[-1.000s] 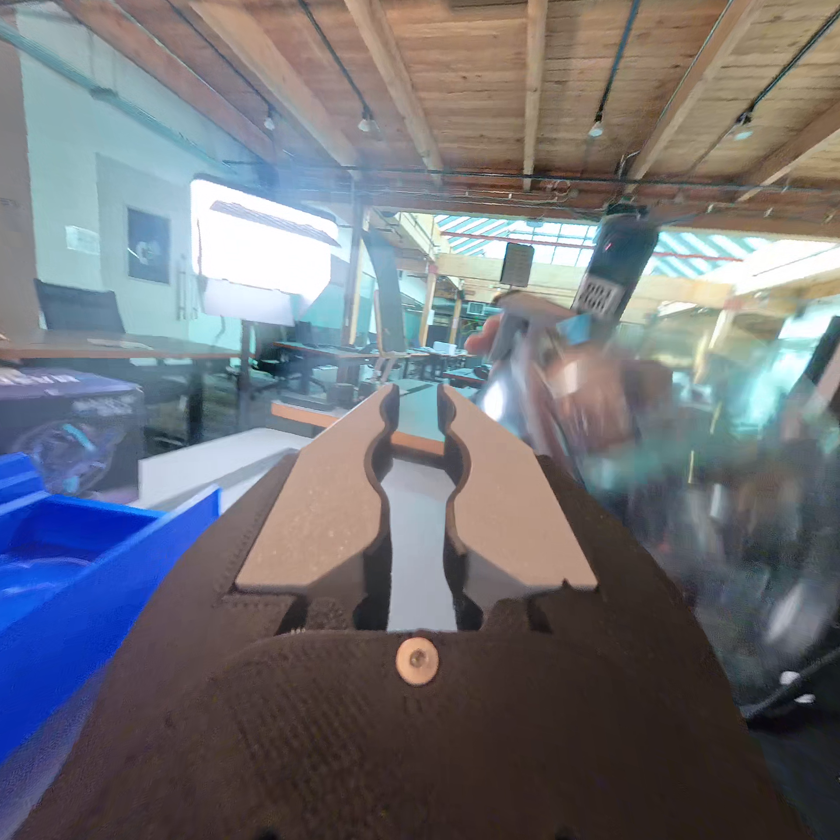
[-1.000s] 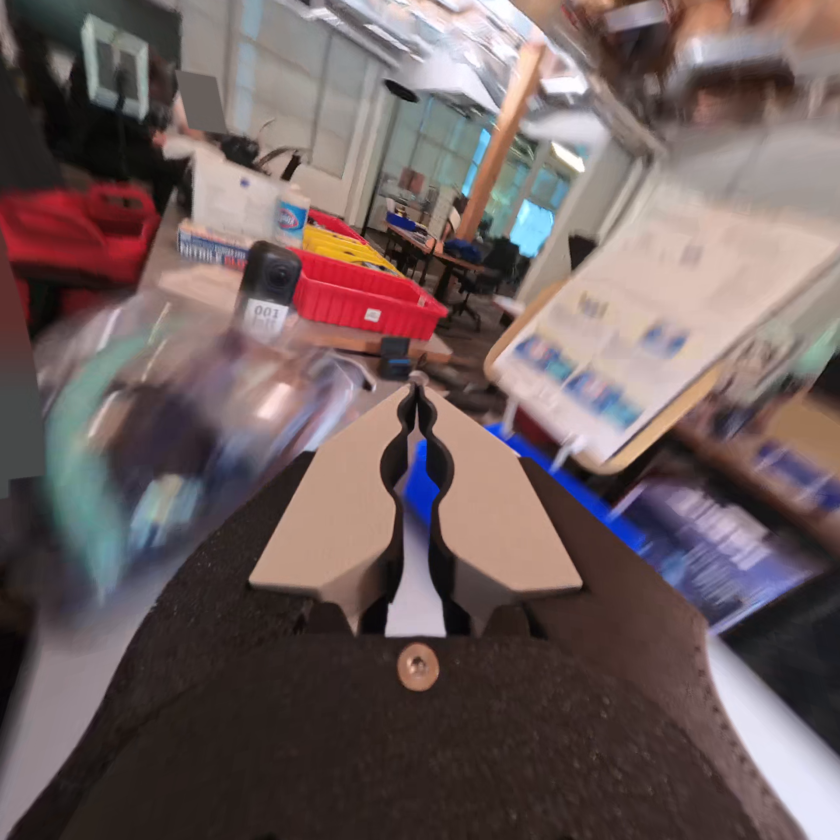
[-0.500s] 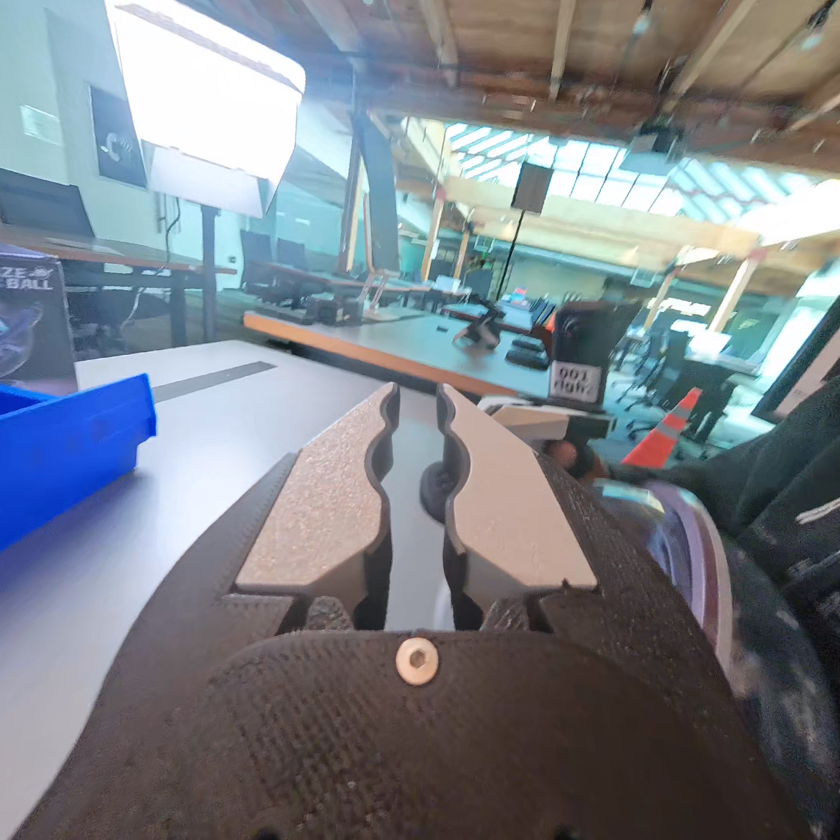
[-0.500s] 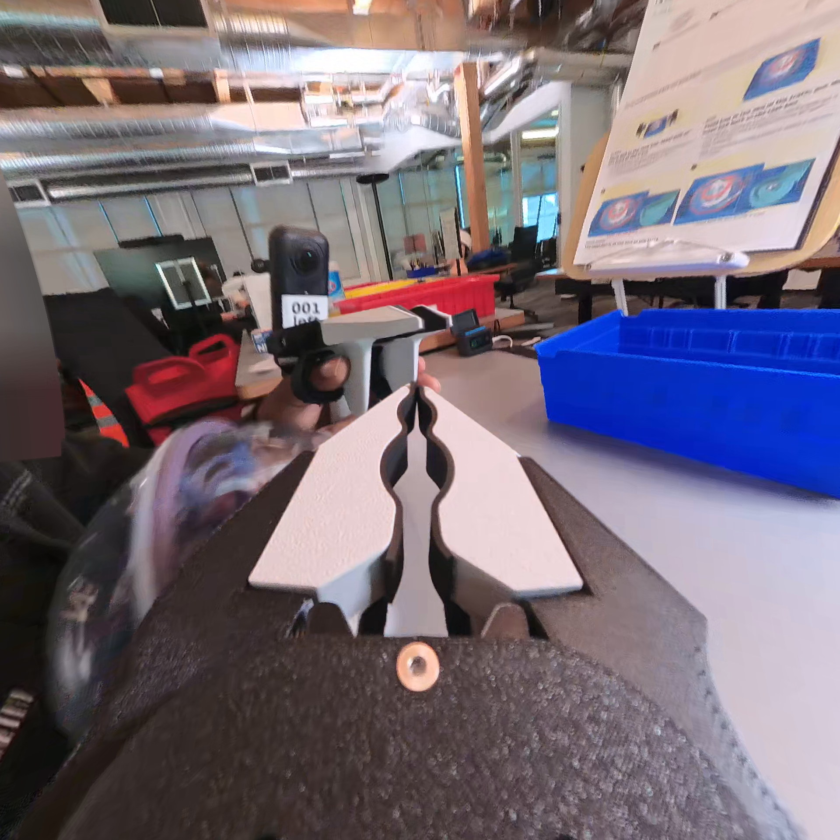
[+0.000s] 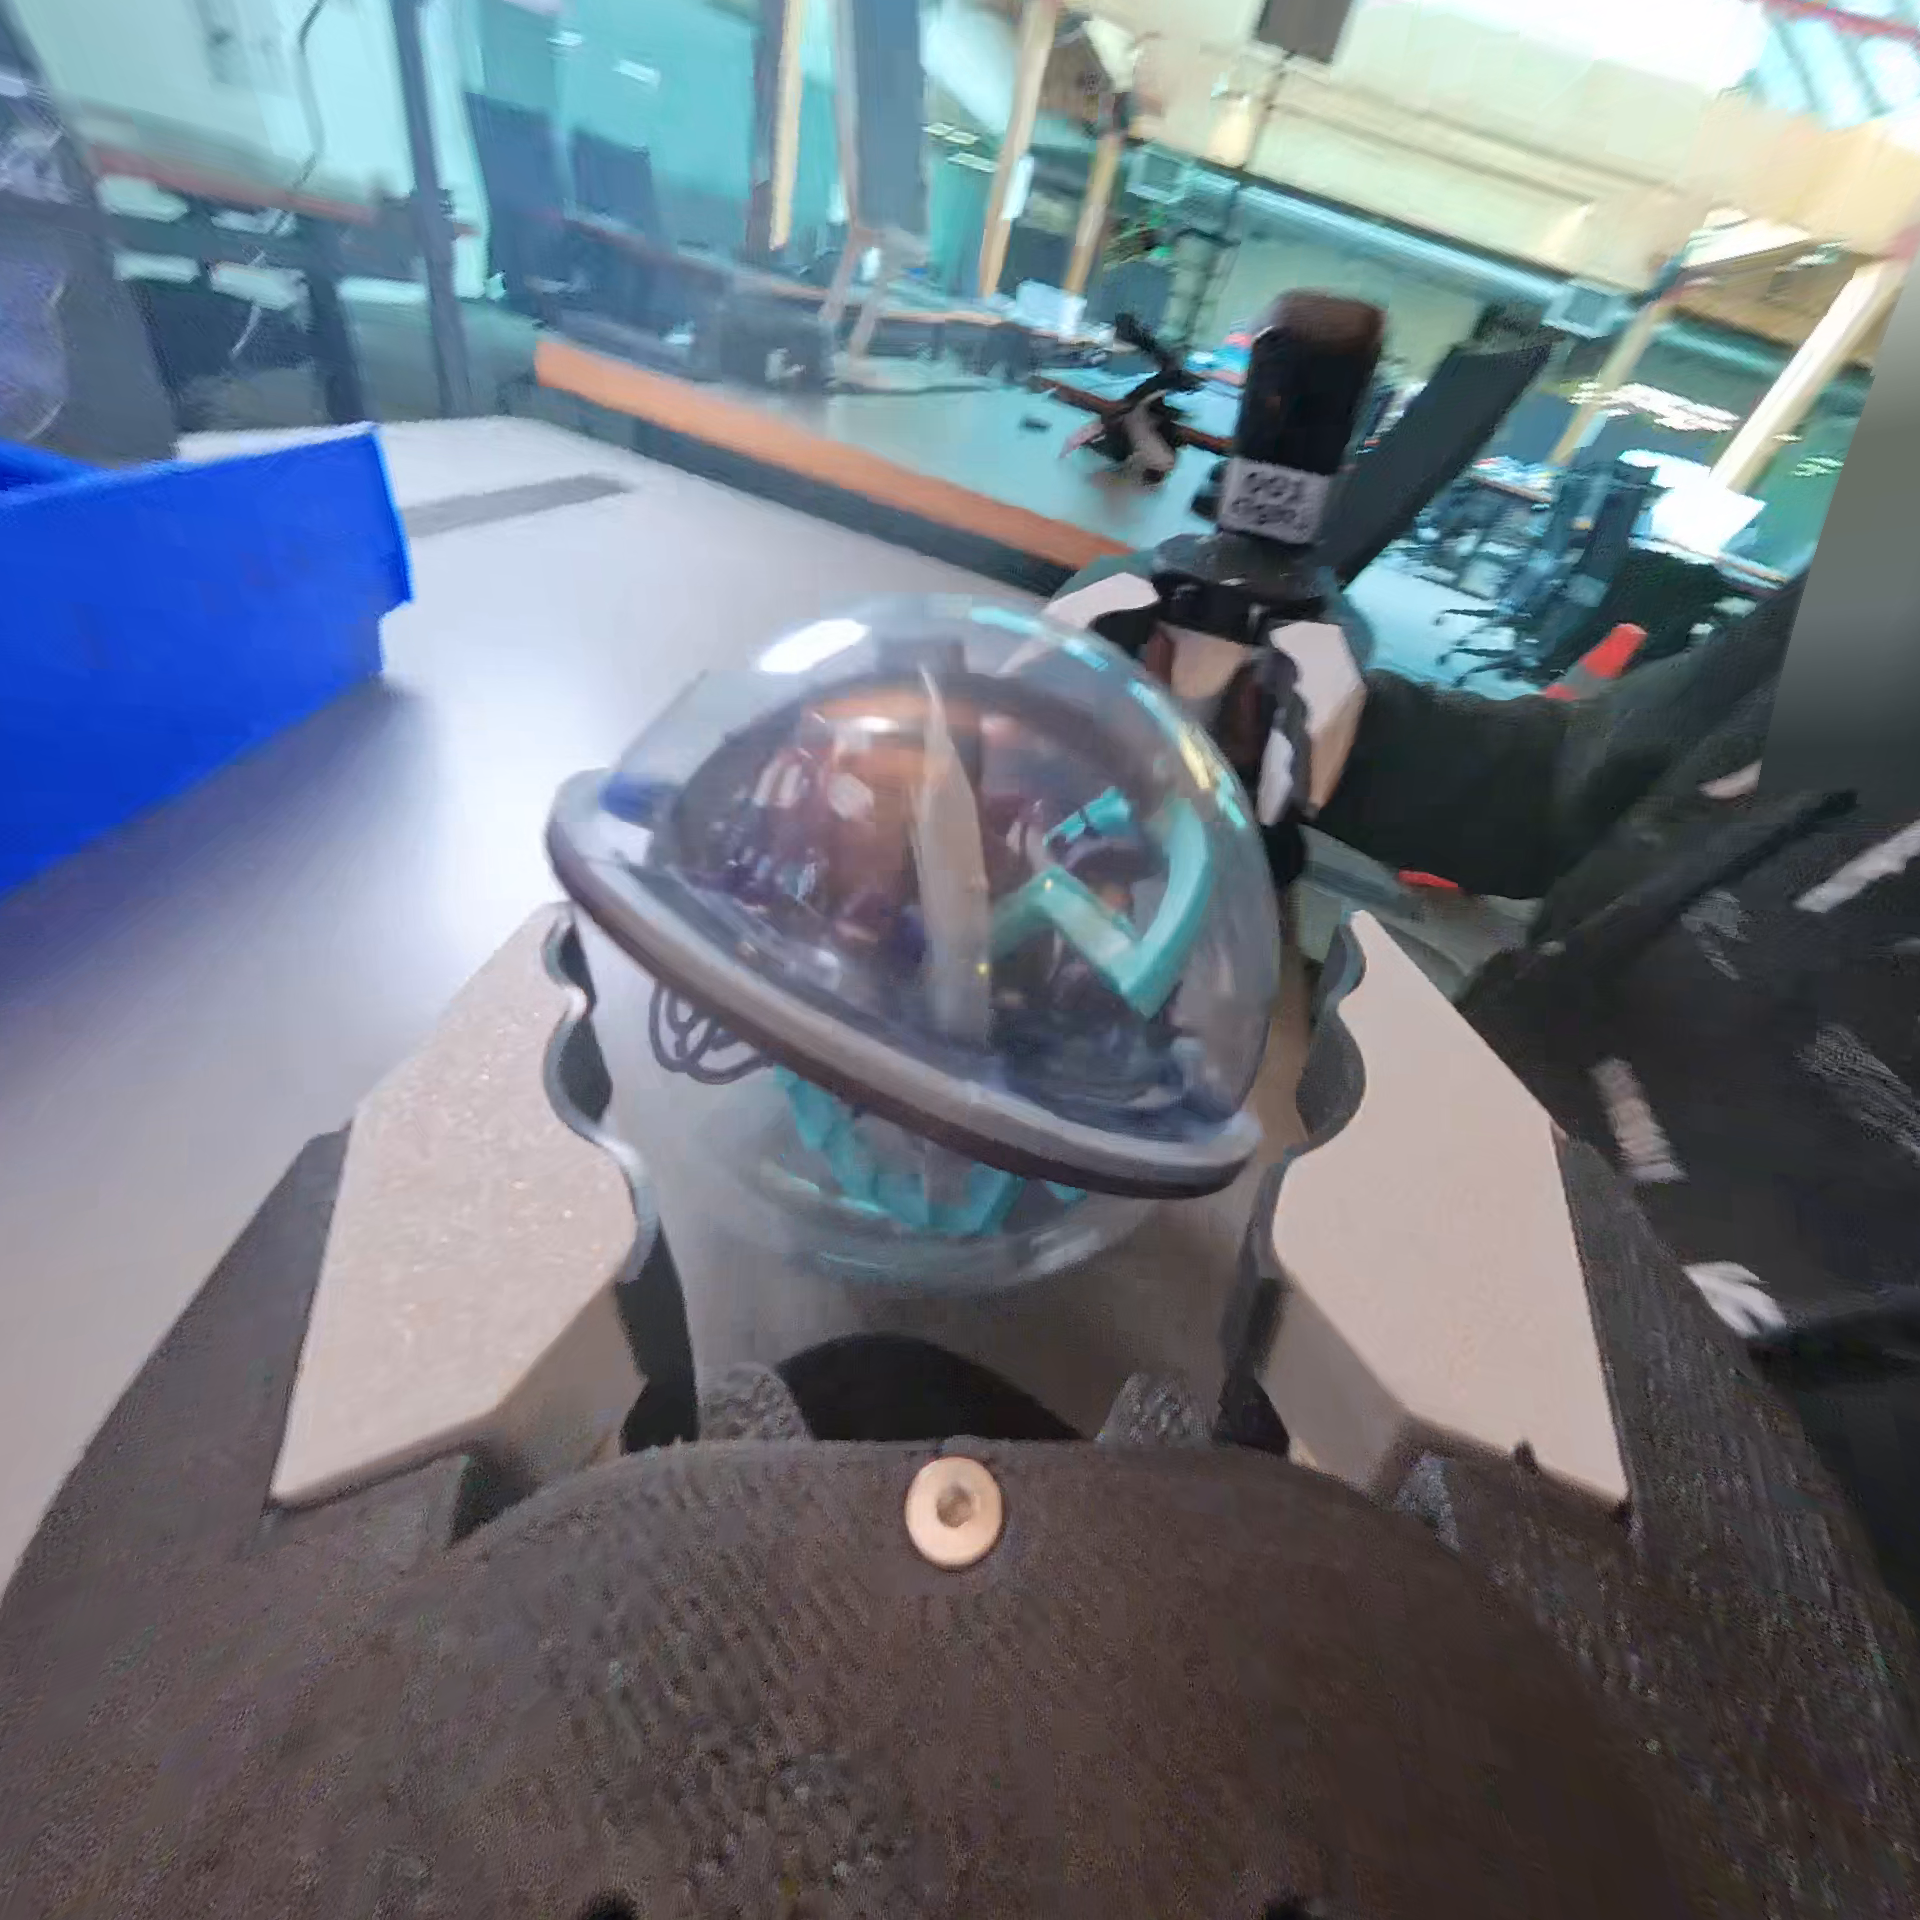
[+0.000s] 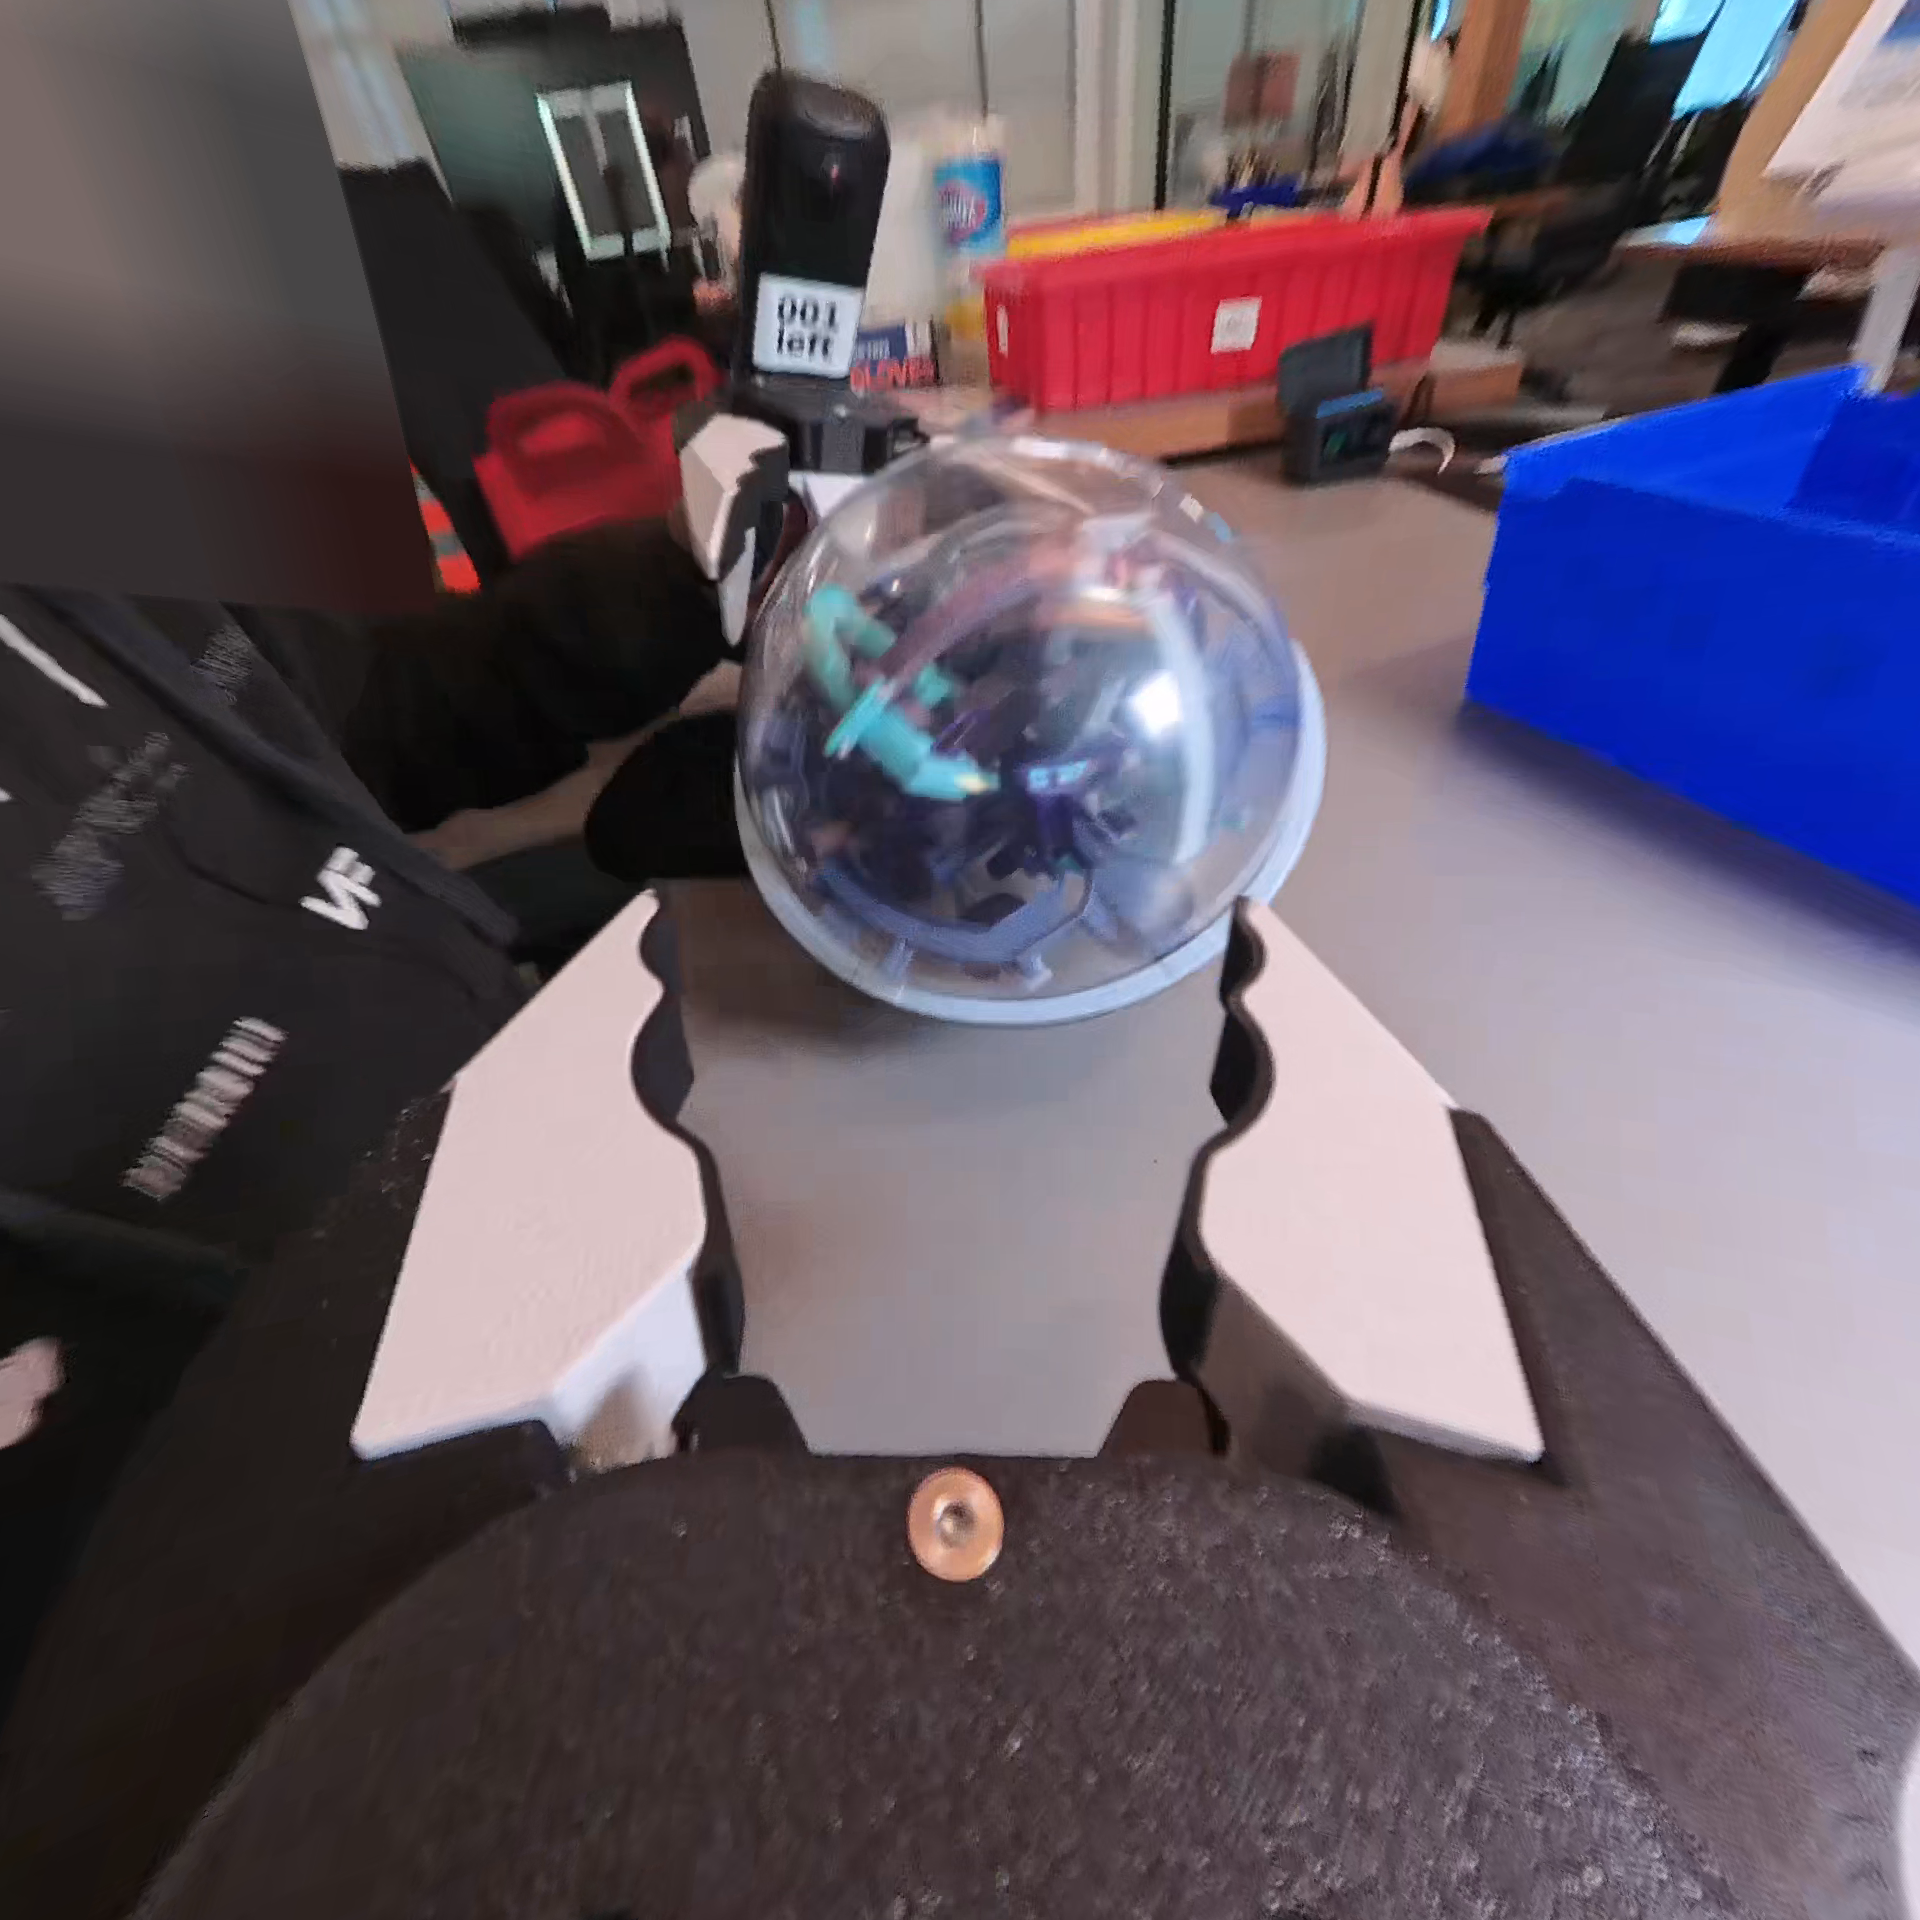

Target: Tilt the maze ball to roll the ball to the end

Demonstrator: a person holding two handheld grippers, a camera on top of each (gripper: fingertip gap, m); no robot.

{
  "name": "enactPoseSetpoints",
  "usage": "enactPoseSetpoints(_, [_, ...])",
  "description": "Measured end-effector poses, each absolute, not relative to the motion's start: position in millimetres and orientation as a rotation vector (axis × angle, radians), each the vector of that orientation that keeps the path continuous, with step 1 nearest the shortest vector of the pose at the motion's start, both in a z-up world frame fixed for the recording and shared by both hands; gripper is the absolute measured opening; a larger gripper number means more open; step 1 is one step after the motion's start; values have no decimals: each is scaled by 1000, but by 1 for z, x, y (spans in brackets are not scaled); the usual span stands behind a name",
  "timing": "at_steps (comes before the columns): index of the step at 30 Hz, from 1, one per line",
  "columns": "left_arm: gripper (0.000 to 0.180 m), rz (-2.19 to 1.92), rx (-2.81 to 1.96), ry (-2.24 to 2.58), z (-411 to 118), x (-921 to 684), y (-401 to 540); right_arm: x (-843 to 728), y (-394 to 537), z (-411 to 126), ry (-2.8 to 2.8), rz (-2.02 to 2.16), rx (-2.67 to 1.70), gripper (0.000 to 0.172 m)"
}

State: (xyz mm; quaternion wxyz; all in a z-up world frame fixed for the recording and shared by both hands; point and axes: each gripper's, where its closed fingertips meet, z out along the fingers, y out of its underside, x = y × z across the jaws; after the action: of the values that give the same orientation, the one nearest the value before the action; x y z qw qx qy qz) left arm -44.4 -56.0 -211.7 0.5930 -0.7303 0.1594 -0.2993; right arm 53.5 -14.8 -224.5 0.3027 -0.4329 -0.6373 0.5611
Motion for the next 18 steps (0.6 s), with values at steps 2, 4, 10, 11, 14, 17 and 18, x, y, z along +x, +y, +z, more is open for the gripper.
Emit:
enactPoseSetpoints(2, [133,-671,-1721,325,-222,-49,-40,32,-18,-234,-1735,1445,-1158,106])
enactPoseSetpoints(4, [134,-726,-1729,281,-223,-52,-32,14,-11,-237,-1717,1335,-1172,112])
enactPoseSetpoints(10, [133,-721,-1760,351,-231,-57,-26,14,1,-229,-1678,1269,-1121,95])
enactPoseSetpoints(11, [132,-722,-1764,370,-232,-55,-25,16,2,-227,-1670,1273,-1113,95])
enactPoseSetpoints(14, [132,-727,-1773,406,-234,-51,-18,22,8,-226,-1672,1267,-1101,95])
enactPoseSetpoints(17, [131,-706,-1782,446,-236,-47,-10,27,18,-229,-1699,1247,-1102,97])
enactPoseSetpoints(18, [131,-689,-1791,461,-237,-46,-7,27,22,-229,-1712,1238,-1097,99])
